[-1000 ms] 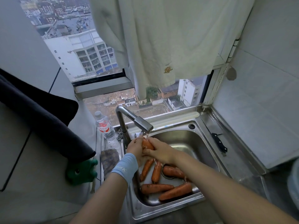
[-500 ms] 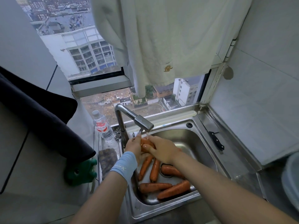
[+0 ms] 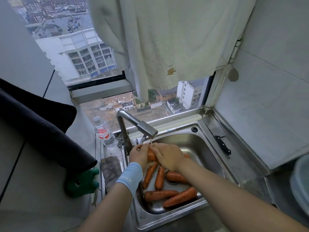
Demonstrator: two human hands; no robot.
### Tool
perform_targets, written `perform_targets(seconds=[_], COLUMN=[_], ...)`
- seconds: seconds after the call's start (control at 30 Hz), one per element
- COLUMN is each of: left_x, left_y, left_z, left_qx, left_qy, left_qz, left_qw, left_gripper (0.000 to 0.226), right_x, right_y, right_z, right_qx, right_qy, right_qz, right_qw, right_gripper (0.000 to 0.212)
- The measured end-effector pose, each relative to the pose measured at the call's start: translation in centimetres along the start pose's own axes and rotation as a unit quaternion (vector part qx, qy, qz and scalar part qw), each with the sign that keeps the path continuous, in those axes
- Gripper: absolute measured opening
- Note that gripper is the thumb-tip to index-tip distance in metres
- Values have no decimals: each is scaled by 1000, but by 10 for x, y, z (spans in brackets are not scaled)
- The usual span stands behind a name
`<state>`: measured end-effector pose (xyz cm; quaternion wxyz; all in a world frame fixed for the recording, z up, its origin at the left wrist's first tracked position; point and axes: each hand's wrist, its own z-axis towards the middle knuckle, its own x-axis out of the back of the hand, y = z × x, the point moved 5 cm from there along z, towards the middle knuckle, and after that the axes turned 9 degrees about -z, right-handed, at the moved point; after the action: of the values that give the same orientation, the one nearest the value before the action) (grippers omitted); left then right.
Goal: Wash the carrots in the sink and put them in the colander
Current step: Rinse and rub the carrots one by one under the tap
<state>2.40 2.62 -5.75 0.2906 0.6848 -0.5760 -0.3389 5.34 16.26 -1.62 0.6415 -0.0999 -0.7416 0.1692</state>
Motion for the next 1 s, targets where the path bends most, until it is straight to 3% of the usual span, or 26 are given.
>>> perform_targets(seconds=[0.07,0.17,0.27,0.33,0.43,0.5,0.57,0.67,0.77,0.87,0.93,1.0], left_x=[3,-4,-8,-11,-13,-10,-12,-14,-11,-6,-5,-7], left_y=[4,7,1,0,6,16,18,8,12,20,17,12], left_z=[1,-10,-13,-13,-15,-14,-11,-10,-9,-9,-7,-9], left_qx=[-2,42,58,42,-36,-100,-107,-50,-94,-117,-88,-79], left_qy=[8,-62,-124,-110,-29,27,2,-114,-80,6,-27,-94], left_qz=[15,-30,-55,-44,58,149,167,135,131,137,108,121], left_qw=[1000,997,989,992,997,983,980,983,984,984,990,985], left_gripper=[37,27,37,35,12,21,23,10,7,28,28,12], right_x=[1,3,11,12,11,9,9,11,12,13,15,16], right_y=[-5,0,5,3,-1,-3,-2,4,-4,-13,-12,-4], right_z=[0,0,1,0,-2,-2,0,2,1,1,3,4], right_qx=[14,-22,-64,-65,-59,-56,-61,-70,-48,-34,-31,-43], right_qy=[-3,3,20,25,32,33,28,26,32,42,43,39], right_qz=[-7,4,-38,-53,-74,-79,-78,-81,-108,-122,-129,-118], right_qw=[1000,1000,997,996,995,995,995,994,992,991,990,991], right_gripper=[37,42,51,52,49,48,49,47,35,31,35,39])
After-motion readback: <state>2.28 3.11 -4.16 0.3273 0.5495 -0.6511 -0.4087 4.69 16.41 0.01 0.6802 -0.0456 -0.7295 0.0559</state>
